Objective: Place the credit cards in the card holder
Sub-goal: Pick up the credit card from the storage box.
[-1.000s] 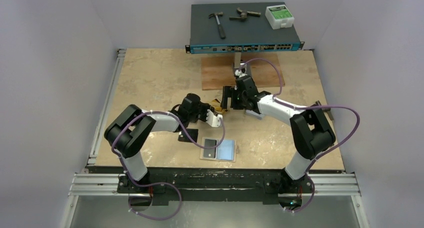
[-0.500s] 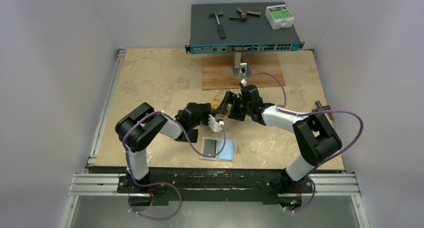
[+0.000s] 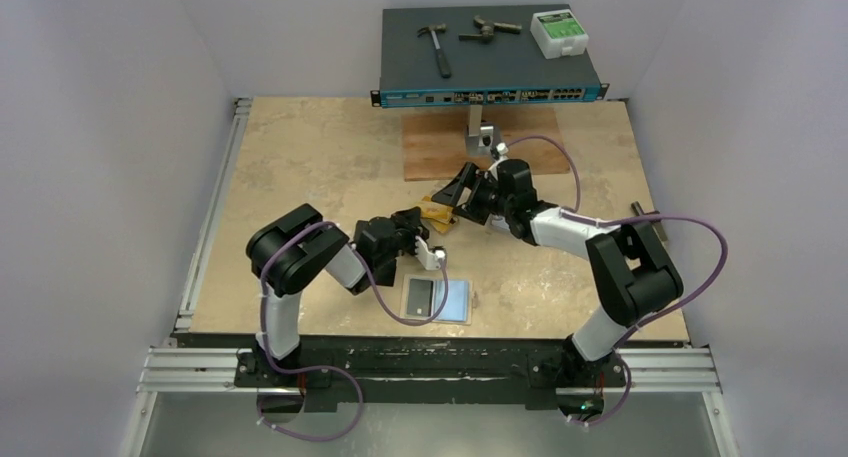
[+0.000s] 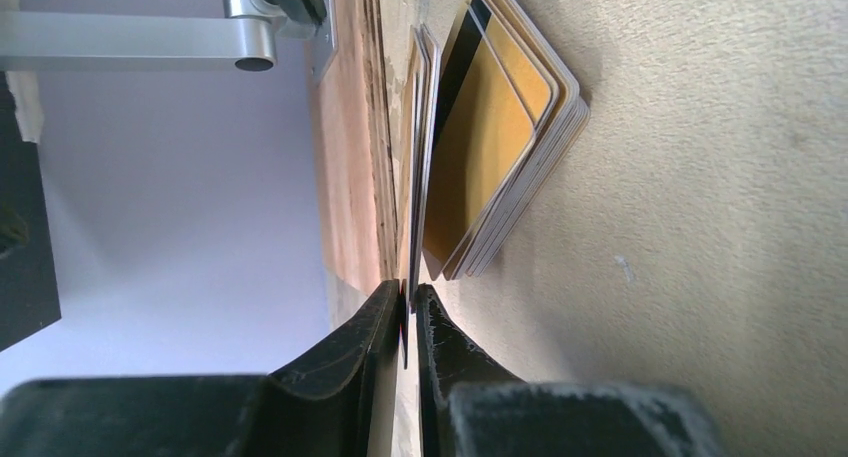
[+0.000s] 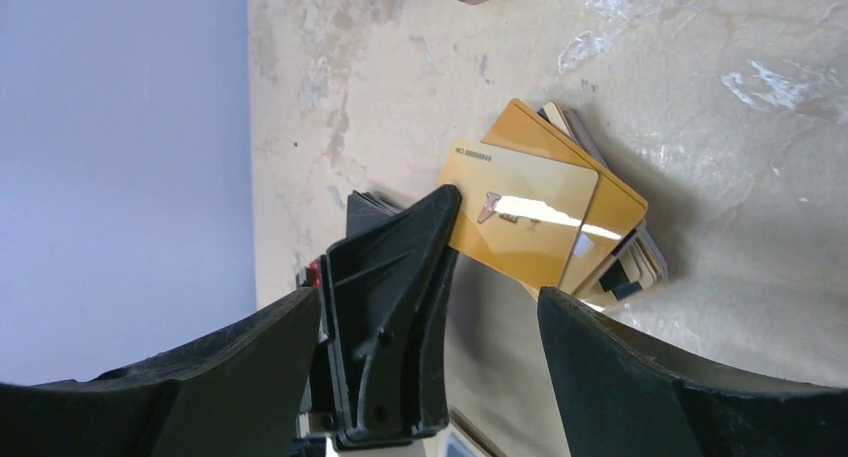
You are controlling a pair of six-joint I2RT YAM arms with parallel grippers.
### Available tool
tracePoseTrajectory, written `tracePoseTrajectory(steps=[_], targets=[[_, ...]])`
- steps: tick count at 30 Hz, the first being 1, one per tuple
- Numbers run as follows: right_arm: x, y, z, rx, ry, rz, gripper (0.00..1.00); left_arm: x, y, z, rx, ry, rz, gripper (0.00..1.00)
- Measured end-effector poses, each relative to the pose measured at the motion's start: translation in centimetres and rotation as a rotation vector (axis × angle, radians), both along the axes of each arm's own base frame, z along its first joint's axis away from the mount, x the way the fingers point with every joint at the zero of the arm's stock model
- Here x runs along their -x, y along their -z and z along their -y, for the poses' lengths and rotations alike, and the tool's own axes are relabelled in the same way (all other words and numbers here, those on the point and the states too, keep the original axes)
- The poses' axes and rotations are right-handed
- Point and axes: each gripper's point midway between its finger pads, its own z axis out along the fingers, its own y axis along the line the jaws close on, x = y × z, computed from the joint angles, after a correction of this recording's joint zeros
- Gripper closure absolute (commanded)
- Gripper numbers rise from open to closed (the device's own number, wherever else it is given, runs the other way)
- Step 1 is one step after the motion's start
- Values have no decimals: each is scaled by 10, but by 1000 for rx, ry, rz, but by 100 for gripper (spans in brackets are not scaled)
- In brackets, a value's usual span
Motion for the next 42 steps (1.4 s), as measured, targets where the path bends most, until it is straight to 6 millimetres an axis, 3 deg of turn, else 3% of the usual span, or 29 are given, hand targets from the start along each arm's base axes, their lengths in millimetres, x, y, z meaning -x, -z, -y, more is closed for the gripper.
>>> tracePoseTrajectory(steps=[14,25,42], targets=[[-4,20,-15,-75,-40,-35,22,14,0,5,11,12,102,92],[-12,31,8,-48,-5,-35,22,17,0,0,6,-15,115,93],[-14,25,8,-37,-18,-22,23,18,0,-3,6,-22,119,94]])
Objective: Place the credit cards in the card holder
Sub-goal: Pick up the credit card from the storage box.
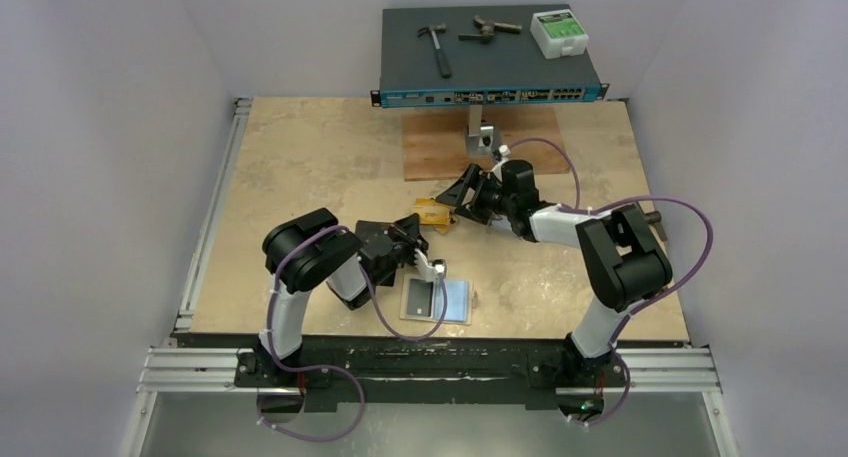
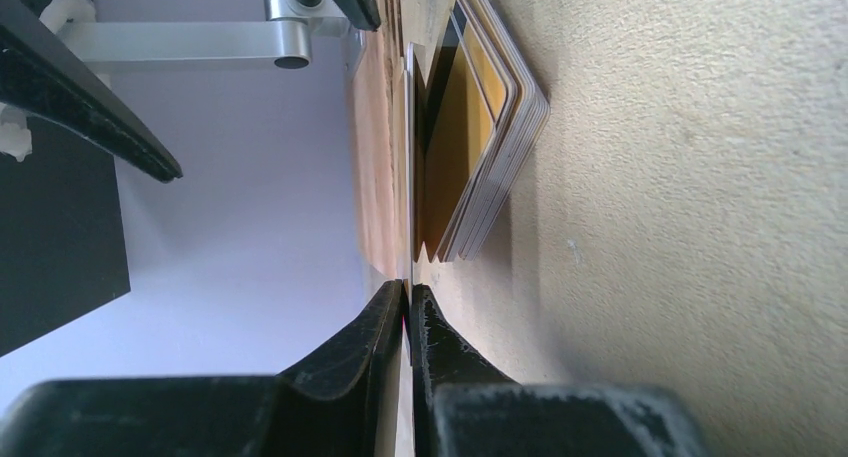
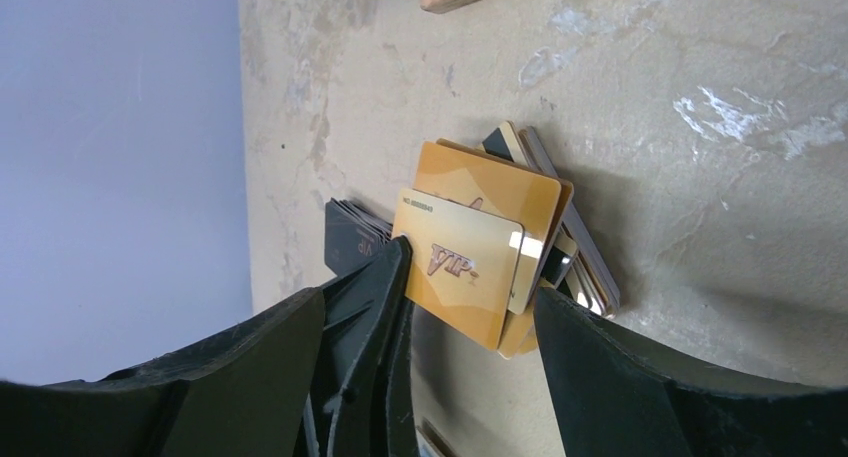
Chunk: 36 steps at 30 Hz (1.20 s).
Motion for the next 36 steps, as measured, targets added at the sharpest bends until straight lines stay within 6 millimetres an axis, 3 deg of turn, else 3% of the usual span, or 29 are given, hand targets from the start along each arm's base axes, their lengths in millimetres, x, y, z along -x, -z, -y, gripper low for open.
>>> tracePoseTrajectory(steps=[12,22,36], targets=[[-5,-12,-10,-27,-24,33,24,0,0,0,-10,3,9,95],[-8,10,-20,-14,-44,-2,23,2,2,-2,-15,3,4,95],[-9,11,-19,3,-48,14,23,2,3,-2,-16,3,2,96]])
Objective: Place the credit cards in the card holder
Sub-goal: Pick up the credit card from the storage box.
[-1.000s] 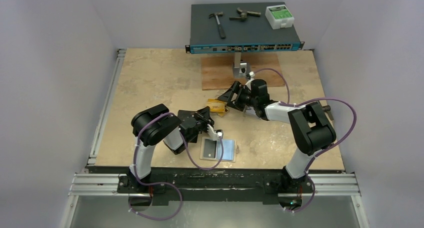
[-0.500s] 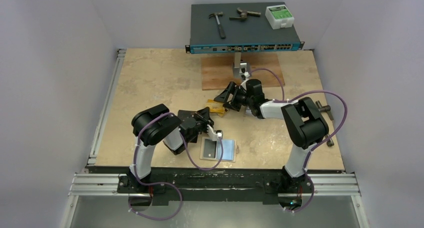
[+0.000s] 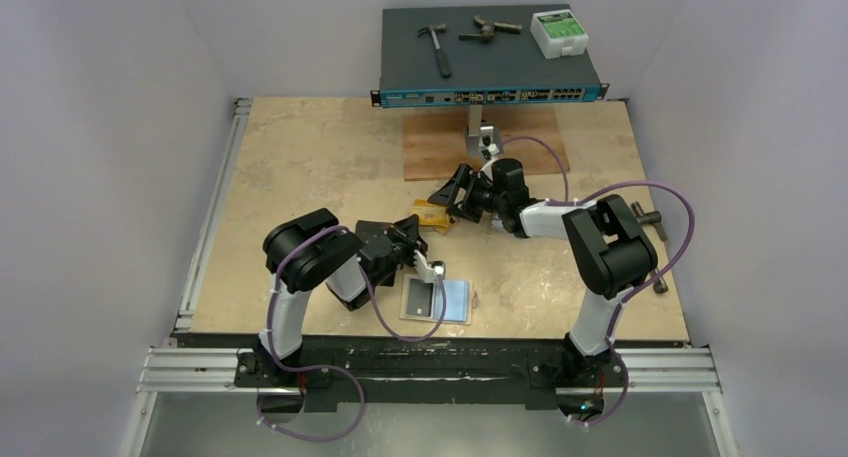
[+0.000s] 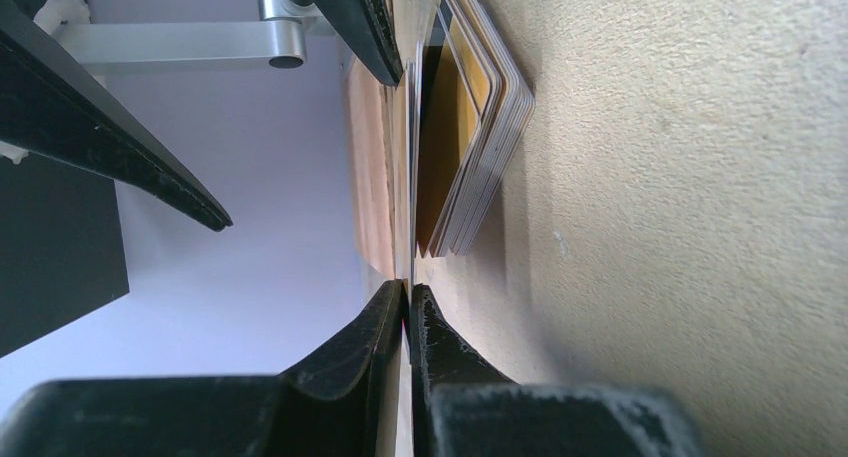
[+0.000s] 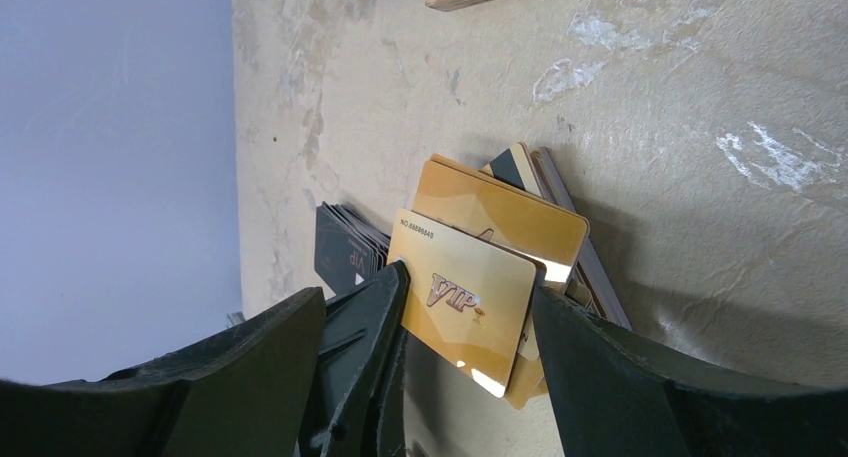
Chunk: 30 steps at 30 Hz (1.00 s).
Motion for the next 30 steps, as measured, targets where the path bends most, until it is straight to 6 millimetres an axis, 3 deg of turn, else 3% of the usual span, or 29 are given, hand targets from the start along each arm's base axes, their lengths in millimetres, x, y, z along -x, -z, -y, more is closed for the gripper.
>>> tracePoseTrajectory(steps=[10,24,30], targets=[[6,1,-5,-23,-5,0,24,0,1,-1,-3,-4,-2,96],[29,1,-10,-138,-20,-43,34,-3,4,-7,-14,-38,-4,96],[44,-11,-17,-255,-34,-87,36,-4,2,-9,-11,-46,4,96]])
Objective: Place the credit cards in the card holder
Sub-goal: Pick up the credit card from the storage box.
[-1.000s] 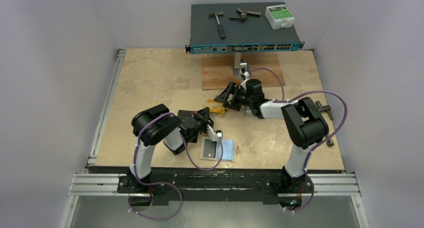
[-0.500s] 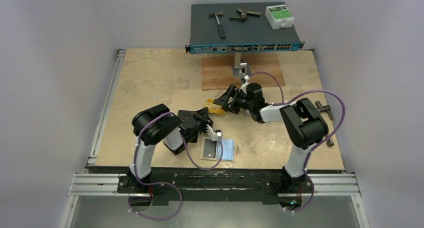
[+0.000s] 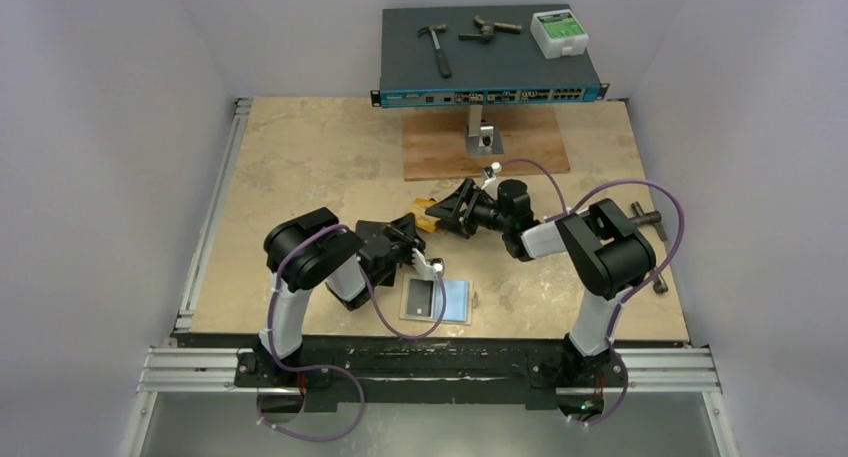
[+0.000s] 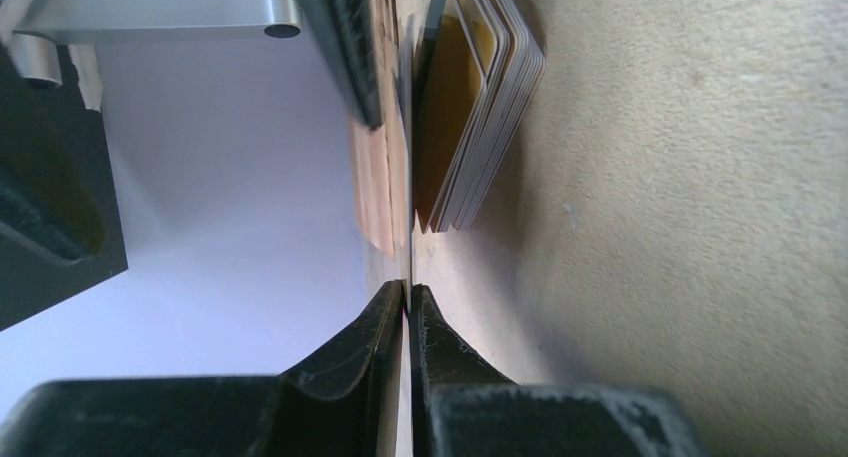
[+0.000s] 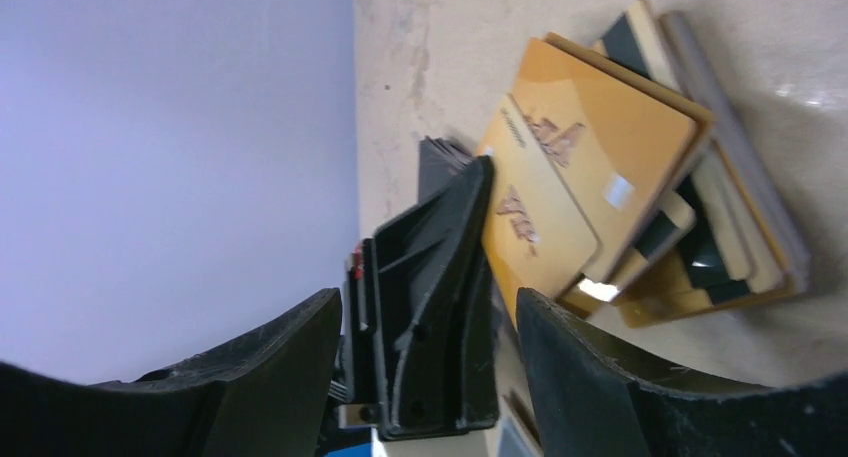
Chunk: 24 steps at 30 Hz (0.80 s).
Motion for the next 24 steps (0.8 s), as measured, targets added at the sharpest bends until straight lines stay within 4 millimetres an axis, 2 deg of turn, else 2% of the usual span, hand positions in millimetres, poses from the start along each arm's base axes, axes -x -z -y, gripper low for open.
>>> tracePoseTrajectory(steps=[4,8,16,20,24], targets=[[1,-15,-7,-62,-9,18,36,1,-2,3,2,14,8,96],[0,-19,-9,-85,-10,24,37,2,-2,4,3,22,8,96],[5,-12,-5,-30,-14,8,30,2,-2,4,4,23,7,96],[17,-19,3,-10,-13,26,31,2,-2,4,4,23,7,96],[31,-5,8,10,-6,-12,35,2,-2,4,3,22,8,96]])
